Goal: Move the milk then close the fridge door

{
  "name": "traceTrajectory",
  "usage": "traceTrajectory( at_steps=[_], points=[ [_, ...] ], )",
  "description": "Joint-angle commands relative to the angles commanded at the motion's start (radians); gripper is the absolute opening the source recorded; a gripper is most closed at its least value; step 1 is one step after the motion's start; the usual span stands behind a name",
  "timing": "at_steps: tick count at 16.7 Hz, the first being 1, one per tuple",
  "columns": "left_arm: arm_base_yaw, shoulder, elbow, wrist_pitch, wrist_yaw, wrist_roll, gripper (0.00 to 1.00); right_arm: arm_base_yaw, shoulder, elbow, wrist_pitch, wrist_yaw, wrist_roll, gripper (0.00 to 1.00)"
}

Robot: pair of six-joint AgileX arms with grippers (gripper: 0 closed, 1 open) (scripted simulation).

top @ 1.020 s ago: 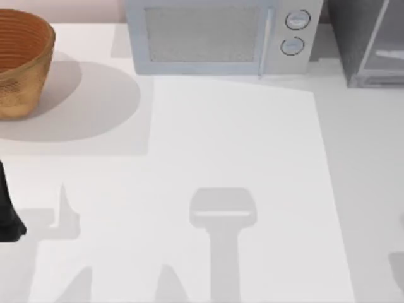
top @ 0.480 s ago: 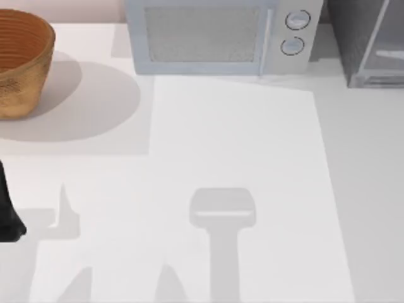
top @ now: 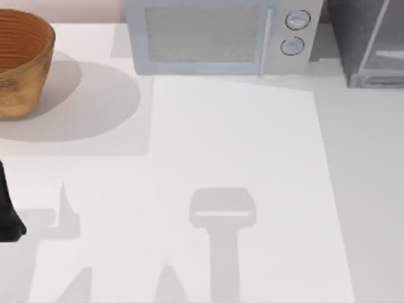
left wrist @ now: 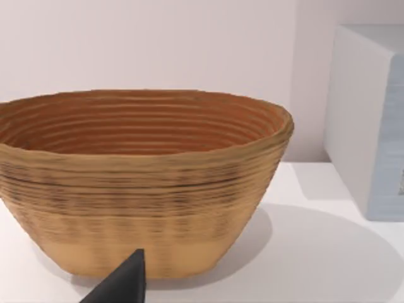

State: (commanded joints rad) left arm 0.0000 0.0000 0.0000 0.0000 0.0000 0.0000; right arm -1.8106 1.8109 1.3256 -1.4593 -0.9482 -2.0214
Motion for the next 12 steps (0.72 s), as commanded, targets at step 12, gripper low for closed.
traceTrajectory(
  at_steps=[12],
  points=[
    [0.0, 0.0, 0.0, 0.0, 0.0, 0.0, 1.0, 0.294, 0.043, 0.012, 0.288, 0.048, 0.367, 1.0]
  ],
)
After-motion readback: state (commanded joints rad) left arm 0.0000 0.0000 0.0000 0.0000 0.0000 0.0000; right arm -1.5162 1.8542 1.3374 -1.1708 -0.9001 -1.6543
